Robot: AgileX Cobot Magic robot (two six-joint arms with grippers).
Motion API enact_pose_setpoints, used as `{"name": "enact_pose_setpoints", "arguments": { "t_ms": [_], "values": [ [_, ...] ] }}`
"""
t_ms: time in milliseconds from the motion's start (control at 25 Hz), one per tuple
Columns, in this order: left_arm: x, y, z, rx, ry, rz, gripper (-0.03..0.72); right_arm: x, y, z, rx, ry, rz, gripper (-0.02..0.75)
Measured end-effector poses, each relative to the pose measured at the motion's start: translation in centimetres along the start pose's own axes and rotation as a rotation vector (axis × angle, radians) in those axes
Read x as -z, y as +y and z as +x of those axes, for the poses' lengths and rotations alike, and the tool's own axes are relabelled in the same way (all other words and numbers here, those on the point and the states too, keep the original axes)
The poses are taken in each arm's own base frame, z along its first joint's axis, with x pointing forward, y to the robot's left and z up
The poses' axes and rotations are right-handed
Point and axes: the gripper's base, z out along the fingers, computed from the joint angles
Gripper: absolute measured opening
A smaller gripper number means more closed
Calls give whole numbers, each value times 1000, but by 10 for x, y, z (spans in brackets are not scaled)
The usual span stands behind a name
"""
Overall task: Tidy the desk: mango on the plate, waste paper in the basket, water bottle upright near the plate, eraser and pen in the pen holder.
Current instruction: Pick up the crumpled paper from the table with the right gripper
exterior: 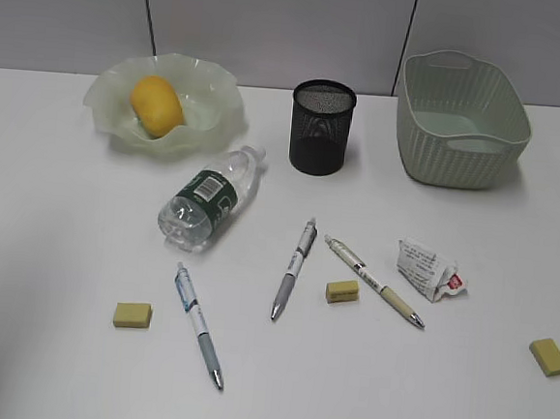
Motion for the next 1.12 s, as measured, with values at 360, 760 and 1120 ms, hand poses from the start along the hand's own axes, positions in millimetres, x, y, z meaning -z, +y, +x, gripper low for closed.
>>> {"name": "enact_pose_setpoints", "arguments": {
  "t_ms": [360, 760, 1120],
  "values": [
    [42, 13, 110, -3, -233, 17, 550, 0, 0, 0, 0, 0, 0, 457],
    [26, 23, 192, -35, -467, 28, 525, 0, 0, 0, 0, 0, 0, 457],
    [26, 28, 234, -80, -634, 28, 501, 0, 0, 0, 0, 0, 1, 457]
  ]
}}
